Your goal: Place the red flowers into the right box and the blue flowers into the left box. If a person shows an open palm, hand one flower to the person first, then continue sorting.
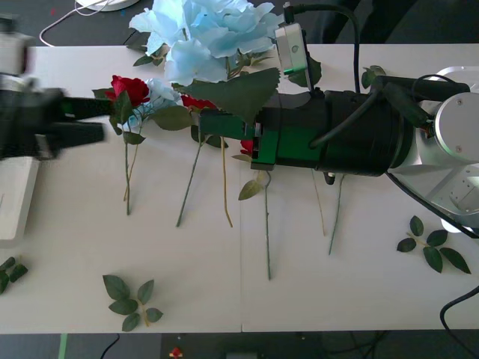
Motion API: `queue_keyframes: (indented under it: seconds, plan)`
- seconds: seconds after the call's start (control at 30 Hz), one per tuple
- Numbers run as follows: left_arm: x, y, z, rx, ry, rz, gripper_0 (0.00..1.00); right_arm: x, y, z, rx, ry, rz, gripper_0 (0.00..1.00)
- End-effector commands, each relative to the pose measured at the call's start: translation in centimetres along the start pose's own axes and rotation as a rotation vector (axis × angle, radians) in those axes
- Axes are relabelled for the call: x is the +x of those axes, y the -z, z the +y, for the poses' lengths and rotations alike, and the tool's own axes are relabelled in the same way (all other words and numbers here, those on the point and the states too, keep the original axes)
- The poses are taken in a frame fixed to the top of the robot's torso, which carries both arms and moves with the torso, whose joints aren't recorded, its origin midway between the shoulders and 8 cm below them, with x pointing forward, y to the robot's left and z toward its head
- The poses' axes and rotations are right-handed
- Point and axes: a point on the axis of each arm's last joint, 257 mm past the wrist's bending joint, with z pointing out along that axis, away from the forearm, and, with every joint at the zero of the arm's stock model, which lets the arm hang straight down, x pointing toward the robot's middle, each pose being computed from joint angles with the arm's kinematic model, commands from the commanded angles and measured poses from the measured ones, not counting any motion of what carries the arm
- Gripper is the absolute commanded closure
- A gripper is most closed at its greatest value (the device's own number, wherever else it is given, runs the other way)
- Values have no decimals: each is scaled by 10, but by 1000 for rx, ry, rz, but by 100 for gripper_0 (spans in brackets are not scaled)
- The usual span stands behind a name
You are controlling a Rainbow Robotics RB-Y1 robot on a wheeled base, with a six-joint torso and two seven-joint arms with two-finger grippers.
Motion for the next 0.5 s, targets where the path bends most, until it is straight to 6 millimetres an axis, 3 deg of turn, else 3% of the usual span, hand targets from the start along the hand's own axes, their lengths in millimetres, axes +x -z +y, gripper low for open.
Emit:
queue_keyframes:
  seconds: [0.03, 0.23, 0.5]
  plan:
    - [-13, -65, -31, 150, -15, 16, 0, -15, -13, 18, -50, 66, -22, 100]
    - [-8, -109, -56, 260, -2, 44, 0, -15, -13, 19, -52, 68, -24, 100]
    - [3, -123, -80, 357, 51, 58, 0, -16, -14, 20, -56, 73, -28, 100]
